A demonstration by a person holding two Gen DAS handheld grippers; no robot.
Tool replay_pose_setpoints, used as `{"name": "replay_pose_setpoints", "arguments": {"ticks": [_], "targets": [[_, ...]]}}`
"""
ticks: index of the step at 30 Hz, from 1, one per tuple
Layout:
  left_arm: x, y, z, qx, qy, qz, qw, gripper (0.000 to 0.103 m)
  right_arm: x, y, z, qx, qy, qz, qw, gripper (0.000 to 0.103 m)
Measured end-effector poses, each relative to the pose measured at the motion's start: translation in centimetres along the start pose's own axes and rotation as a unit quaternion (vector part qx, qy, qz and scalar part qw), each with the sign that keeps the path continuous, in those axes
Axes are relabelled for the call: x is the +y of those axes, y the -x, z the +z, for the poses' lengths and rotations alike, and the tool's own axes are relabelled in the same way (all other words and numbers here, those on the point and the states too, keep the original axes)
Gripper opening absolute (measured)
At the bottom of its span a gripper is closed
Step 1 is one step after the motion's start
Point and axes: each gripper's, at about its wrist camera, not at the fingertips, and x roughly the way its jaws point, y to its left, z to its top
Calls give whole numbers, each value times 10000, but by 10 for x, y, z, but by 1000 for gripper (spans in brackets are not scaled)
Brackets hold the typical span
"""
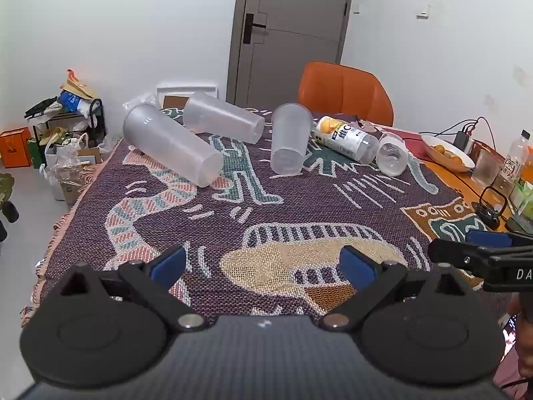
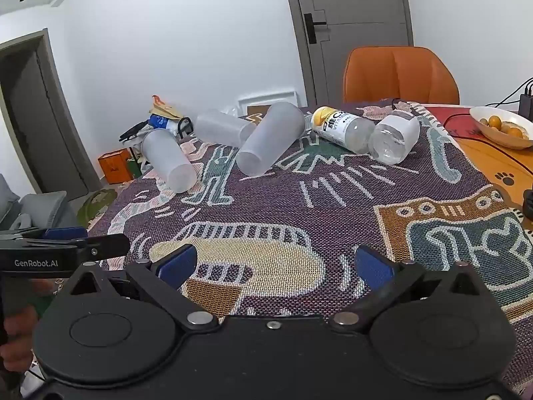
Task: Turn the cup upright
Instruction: 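Move the left tool toward the large frosted HEYTEA cup lying on its side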
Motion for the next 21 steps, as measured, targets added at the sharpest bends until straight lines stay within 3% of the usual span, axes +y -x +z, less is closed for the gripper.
{"name": "replay_pose_setpoints", "arguments": {"ticks": [21], "targets": [[-1,-1,2,-97,-140,-7,9999,98,1,-3,3,44,-8,89,10000,103]]}}
